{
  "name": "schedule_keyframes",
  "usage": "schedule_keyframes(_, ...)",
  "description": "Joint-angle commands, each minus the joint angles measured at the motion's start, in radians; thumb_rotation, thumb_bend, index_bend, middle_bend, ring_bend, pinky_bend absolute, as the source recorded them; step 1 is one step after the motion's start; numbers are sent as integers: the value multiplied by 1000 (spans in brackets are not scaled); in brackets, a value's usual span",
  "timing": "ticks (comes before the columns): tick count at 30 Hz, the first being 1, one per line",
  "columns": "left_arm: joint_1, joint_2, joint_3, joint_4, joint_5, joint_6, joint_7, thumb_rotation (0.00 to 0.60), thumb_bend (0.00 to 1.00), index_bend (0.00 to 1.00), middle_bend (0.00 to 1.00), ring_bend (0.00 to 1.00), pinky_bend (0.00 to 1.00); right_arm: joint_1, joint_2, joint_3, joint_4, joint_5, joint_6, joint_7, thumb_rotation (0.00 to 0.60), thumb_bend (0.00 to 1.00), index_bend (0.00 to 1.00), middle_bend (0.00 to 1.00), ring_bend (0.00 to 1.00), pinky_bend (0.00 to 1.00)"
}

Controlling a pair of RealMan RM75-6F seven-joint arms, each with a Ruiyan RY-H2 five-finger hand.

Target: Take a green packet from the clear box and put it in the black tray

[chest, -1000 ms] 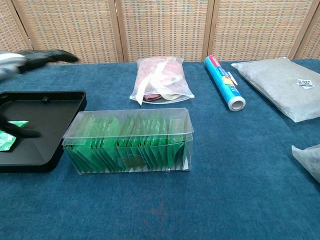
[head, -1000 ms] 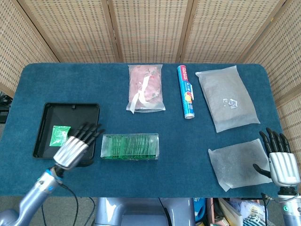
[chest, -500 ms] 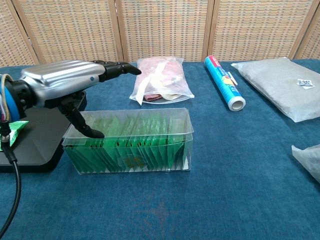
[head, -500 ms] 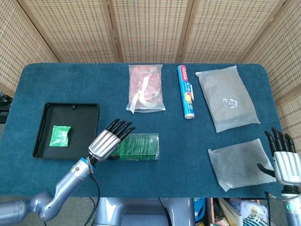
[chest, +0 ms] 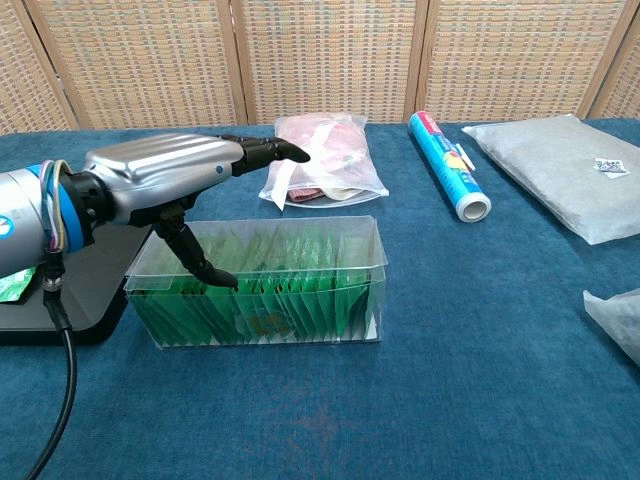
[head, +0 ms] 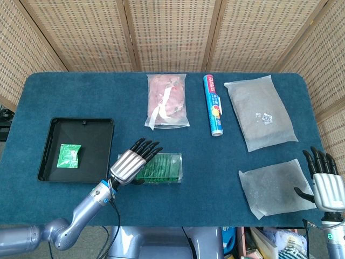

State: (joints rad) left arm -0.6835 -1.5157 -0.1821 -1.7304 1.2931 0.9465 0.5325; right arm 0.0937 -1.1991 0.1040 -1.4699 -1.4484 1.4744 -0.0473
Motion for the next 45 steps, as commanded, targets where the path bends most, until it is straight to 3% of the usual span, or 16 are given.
schedule_keyframes(1,-17,-27,4,20,-27,3,31,600,172,5,0,0,0,1,0,-1,2,2,-4,4,600,0,0,0,0,0)
schedule_keyframes(10,-36,-53,9,37,-62,25,64,600,276,21,0,0,0,1,2,1,5,6,-5,13,600,0,0,0,0,0)
schedule_keyframes(24,-49,-1,-23,-10,-119,54,22,600,285,76,0,0,0,4,2,0,12,15,-22,31,600,0,0,0,0,0)
schedule_keyframes(34,-89,74,-99,-39,-325,16,-10,600,285,131,0,0,0,7,0,-2,14,15,-28,27,600,0,0,0,0,0)
schedule_keyframes(45,-144,146,-127,-48,-518,-101,-114,600,287,228,0,0,0,9,-6,-5,17,19,-36,18,600,0,0,0,0,0)
